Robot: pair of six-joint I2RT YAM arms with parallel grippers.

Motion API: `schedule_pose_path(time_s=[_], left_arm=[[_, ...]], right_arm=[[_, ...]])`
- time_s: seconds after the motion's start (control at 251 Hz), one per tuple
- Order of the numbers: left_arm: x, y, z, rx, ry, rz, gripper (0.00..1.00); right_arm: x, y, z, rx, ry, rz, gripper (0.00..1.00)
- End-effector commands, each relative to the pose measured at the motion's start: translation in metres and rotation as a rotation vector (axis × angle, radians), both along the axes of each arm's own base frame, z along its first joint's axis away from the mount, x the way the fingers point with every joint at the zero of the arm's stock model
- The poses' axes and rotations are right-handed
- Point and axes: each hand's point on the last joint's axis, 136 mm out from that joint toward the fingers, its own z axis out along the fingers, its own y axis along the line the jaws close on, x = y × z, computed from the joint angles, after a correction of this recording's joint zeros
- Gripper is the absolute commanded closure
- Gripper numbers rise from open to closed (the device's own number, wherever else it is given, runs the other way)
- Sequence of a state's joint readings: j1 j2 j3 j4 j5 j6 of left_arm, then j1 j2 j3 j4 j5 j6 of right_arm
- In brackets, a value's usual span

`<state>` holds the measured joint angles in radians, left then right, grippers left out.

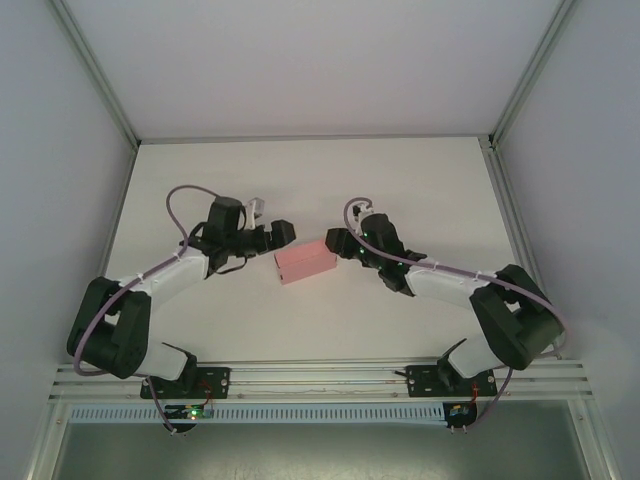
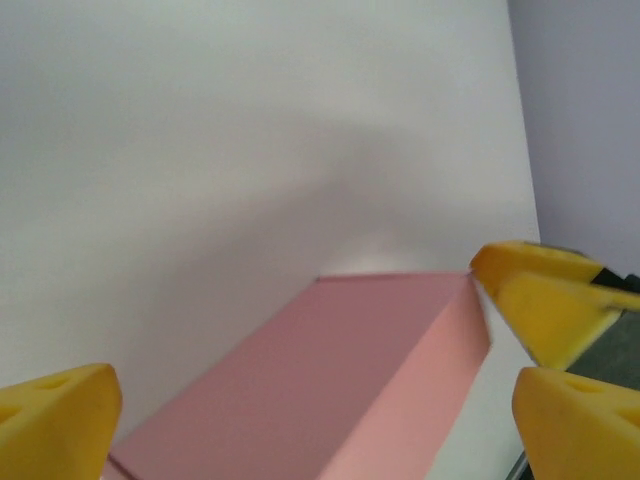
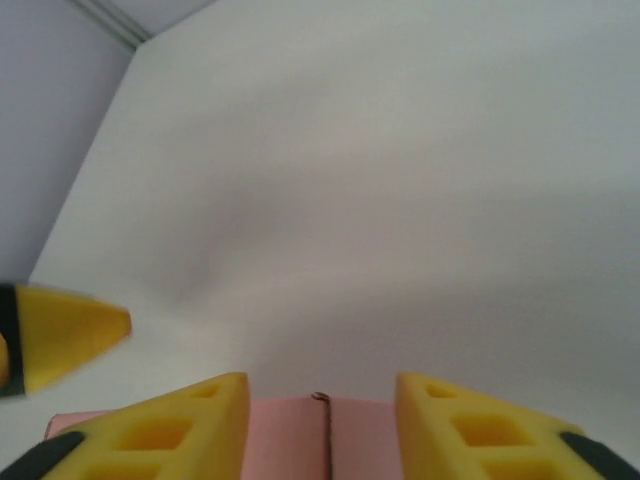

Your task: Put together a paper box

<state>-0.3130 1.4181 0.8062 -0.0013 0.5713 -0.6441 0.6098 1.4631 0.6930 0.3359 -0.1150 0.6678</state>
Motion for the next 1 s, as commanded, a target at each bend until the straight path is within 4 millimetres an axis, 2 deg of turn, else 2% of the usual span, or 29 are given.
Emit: schedule_pose_path(time_s=[0.0,0.076,0.112,0.132,0.204,0.275,0.375,0.547,0.631,0.754,0.906,0.994], left_arm=[[0.003,0.011,0.031,0.118,-0.048,0.005,0.0],[0.009,0.023,0.048,0.202,-0.084,0.035,0.0],[0.013,0.037,0.05,0.282,-0.077,0.091,0.0],[0.014,0.047,0.05,0.335,-0.069,0.126,0.0],[0.016,0.082,0.047,0.517,-0.042,0.228,0.0],[0.014,0.105,0.041,0.634,-0.003,0.287,0.0],[0.009,0.105,0.029,0.631,0.024,0.284,0.0],[0.003,0.109,0.015,0.64,0.043,0.299,0.0],[-0.001,0.103,0.01,0.613,0.053,0.267,0.0],[-0.006,0.104,0.004,0.614,0.06,0.263,0.0],[-0.014,0.108,-0.002,0.625,0.067,0.264,0.0],[-0.019,0.112,-0.002,0.633,0.062,0.27,0.0]], right_arm=[[0.0,-0.004,0.026,-0.093,-0.03,0.078,0.48],[-0.001,0.009,0.053,-0.137,-0.177,0.24,0.34],[-0.009,0.019,0.063,-0.168,-0.274,0.381,0.05],[-0.016,0.026,0.064,-0.184,-0.321,0.466,0.02],[-0.04,0.039,0.064,-0.248,-0.455,0.719,0.02],[-0.064,0.046,0.055,-0.343,-0.586,0.956,0.02],[-0.085,0.048,0.029,-0.535,-0.685,1.216,0.02],[-0.072,0.044,-0.007,-0.814,-0.581,1.386,0.02],[-0.057,0.044,-0.022,-0.927,-0.569,1.399,0.02],[-0.042,0.046,-0.034,-0.987,-0.551,1.419,0.02],[-0.045,0.053,-0.051,-0.975,-0.492,1.504,0.02],[-0.041,0.053,-0.058,-1.028,-0.468,1.504,0.1]])
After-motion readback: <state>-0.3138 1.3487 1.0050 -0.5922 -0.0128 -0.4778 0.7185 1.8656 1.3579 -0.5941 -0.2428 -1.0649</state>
